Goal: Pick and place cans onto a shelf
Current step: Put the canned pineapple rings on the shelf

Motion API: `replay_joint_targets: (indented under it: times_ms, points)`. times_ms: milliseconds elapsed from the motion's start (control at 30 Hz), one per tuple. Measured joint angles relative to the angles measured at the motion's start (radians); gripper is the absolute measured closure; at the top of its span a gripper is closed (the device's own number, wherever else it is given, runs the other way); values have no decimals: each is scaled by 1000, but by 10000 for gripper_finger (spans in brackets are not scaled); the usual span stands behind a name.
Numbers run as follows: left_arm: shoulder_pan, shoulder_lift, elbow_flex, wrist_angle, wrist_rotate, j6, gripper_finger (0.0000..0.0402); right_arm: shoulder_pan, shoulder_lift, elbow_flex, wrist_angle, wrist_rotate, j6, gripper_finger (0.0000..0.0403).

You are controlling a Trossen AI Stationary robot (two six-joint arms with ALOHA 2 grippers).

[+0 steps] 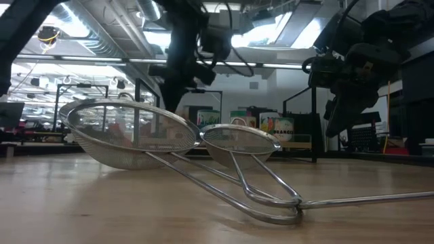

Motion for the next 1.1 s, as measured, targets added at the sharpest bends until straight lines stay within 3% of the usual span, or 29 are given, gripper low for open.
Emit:
replay_joint_targets:
  times_ms: [500, 1100]
  points:
    - [38, 0, -110, 100, -2, 55, 396, 0, 0, 0, 0, 0, 0, 308]
    - [30, 0, -111, 103, -3, 54, 328, 0, 0, 0, 0, 0, 0, 308]
